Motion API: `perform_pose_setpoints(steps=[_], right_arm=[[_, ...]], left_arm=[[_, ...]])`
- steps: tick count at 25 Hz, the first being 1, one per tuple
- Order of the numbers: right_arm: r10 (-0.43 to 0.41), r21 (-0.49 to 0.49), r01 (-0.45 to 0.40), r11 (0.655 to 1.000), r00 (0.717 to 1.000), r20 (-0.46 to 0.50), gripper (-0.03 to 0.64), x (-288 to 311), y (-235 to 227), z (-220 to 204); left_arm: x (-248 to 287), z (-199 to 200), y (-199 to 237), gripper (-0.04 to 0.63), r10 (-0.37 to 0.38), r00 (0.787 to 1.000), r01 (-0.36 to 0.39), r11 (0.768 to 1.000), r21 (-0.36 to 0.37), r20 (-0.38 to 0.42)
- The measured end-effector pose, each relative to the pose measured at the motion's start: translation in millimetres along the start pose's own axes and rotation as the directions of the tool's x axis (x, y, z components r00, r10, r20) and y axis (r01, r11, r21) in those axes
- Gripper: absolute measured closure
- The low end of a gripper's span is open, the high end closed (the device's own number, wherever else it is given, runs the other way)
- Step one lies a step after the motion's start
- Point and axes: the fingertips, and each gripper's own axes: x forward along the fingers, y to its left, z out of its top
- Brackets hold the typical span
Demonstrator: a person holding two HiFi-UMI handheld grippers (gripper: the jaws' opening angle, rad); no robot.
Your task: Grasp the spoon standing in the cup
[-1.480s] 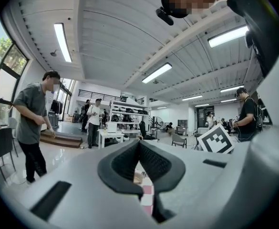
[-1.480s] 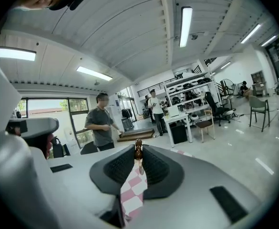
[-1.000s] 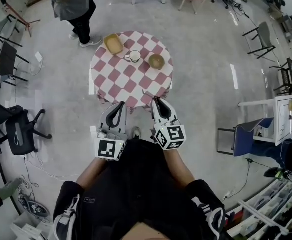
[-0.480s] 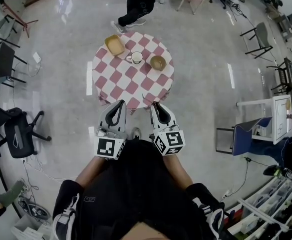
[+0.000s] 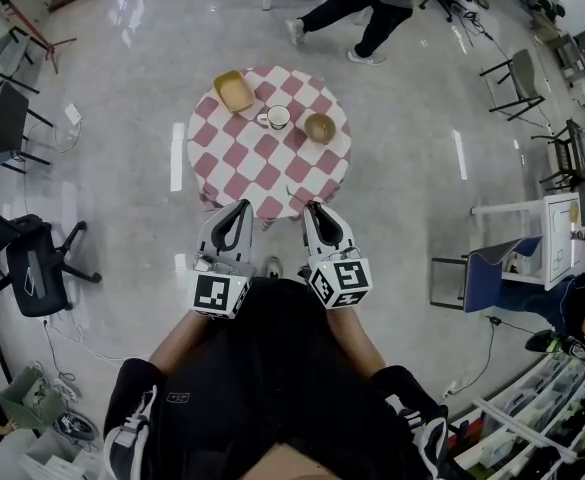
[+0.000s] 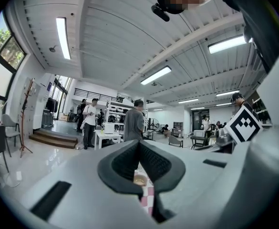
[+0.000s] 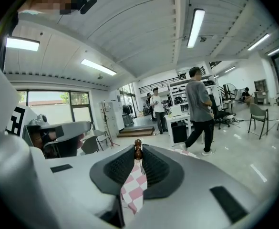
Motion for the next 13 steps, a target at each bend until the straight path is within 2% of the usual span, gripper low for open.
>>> perform_pose_setpoints(steps=[13], right_arm=[[0.006,0.003,-0.006,1.000,1.000,-0.003,0.551,9.6,12.5,0.4]], left_arm=[[-6.4,3.1,14.5,0.586,0.001,1.000,-0.001,1.000,-0.001,0.005]])
